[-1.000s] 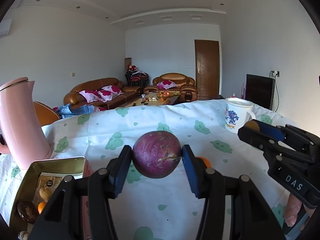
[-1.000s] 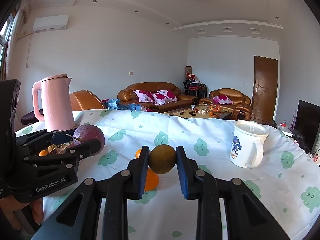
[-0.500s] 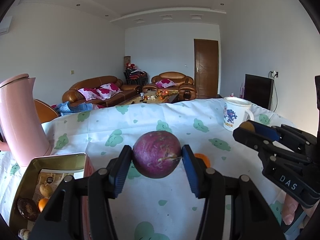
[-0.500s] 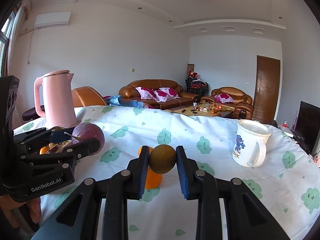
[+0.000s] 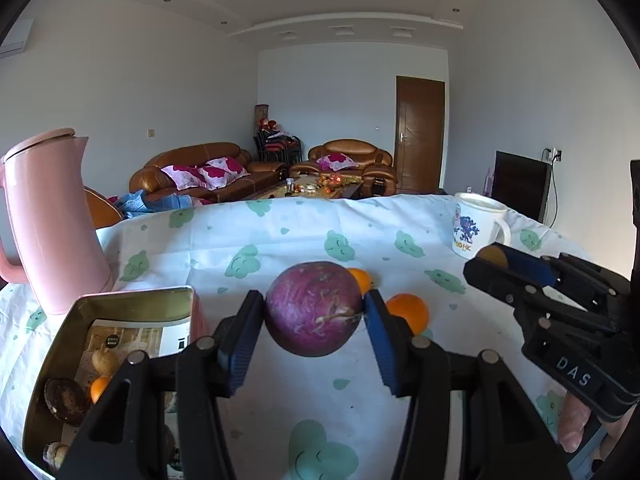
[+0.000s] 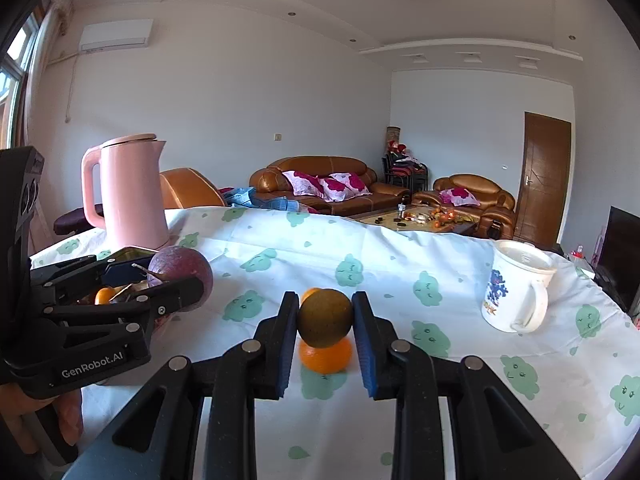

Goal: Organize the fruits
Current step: 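Carry the purple fruit over the tin box while the right gripper carries the yellow fruit there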

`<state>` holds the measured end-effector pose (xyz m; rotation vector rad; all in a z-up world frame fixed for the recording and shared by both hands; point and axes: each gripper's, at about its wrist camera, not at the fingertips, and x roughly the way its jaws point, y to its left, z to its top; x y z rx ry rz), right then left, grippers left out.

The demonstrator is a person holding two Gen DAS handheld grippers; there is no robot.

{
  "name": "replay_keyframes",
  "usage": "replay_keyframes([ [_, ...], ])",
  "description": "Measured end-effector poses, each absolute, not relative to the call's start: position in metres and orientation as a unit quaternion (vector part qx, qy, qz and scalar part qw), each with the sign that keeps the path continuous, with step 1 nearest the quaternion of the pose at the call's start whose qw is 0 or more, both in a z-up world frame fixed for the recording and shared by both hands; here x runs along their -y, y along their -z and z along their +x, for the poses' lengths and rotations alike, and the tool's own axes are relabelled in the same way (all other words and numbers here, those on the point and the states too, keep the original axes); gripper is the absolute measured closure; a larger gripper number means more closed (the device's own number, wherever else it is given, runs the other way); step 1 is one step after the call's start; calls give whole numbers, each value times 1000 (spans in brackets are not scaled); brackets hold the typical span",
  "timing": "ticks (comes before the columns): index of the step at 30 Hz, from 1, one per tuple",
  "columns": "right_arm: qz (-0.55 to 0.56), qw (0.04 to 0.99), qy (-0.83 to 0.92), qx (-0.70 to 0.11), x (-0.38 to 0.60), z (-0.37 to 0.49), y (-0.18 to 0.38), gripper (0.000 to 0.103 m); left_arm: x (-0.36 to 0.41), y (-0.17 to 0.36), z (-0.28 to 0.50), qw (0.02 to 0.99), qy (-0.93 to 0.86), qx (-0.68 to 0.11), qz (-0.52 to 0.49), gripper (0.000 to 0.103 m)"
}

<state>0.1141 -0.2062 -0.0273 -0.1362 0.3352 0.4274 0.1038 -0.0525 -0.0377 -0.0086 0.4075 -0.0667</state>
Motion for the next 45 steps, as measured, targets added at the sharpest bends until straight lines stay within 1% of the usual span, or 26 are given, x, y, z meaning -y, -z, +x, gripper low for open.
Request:
replay_keyframes([
  [27,-98,939,-280,-175,140,90,31,74,3,26,62,982,5,-188,-6,50],
  [45,-116,925,-320,-170,97,85,21,74,-36,25,52,981,-34,-192,-19,50],
])
